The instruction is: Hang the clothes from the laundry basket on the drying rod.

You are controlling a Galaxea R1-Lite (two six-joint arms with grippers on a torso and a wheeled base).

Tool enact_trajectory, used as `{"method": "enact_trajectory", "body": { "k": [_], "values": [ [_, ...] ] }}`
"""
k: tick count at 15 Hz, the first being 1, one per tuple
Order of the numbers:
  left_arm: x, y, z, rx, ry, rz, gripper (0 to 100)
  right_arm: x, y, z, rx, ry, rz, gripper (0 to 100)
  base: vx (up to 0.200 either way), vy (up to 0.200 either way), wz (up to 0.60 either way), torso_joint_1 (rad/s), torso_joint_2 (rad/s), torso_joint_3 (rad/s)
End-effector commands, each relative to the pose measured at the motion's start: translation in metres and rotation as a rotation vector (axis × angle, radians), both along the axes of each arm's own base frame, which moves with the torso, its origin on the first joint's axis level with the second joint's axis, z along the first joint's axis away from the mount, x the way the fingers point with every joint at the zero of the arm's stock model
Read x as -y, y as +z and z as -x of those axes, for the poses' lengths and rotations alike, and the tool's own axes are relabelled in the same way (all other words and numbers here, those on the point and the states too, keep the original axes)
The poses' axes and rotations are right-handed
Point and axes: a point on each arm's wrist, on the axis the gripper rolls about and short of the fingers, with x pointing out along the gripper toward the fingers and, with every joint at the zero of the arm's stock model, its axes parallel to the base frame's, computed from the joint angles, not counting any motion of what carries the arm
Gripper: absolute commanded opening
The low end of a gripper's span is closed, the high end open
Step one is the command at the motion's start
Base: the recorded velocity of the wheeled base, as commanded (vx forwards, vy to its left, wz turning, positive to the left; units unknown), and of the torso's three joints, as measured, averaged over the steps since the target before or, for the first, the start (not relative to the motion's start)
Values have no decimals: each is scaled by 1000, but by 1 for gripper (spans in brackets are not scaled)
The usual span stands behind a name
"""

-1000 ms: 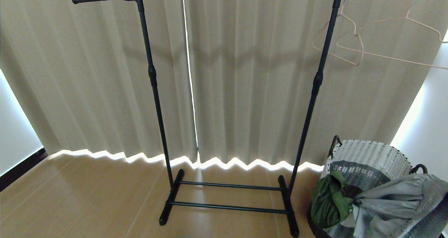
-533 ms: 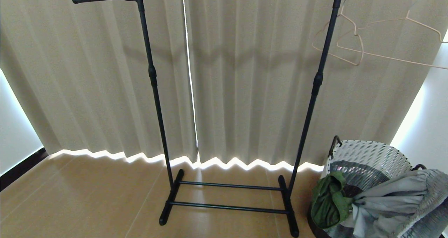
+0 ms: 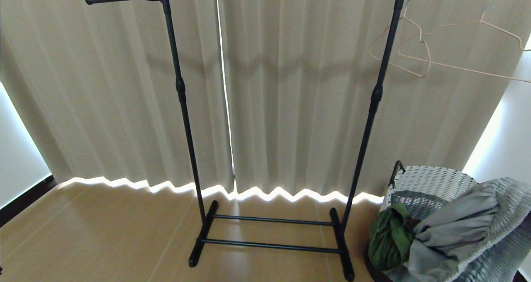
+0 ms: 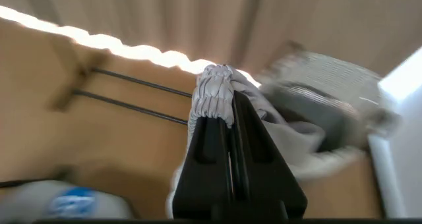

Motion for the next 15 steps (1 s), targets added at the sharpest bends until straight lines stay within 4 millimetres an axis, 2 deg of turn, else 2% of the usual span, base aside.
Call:
{"method": "enact_trajectory", "body": {
  "k": [1,6,9,11,14,15],
  "values": [
    [6,30,-44,-129,-141,-32,100,-8,20,3,43,97,-36,0,0,0,0,0,0,0],
    [36,51,-91,-139,-384,-131,100,-24,41,-12,61,188,-47,0,0,0,0,0,0,0],
    [61,68,-112,-142,-429,-114,100,-33,45,-23,45,217,-41,0,0,0,0,0,0,0],
    [94,76,-126,-231,-506,-65,100,-39,47,-32,44,220,-40,0,0,0,0,0,0,0],
    [138,51,-137,-403,-434,-102,100,-40,44,-34,34,225,-40,0,0,0,0,0,0,0],
    [162,41,-140,-426,-409,-145,100,-40,45,-33,35,233,-42,0,0,0,0,0,0,0]
  ]
}}
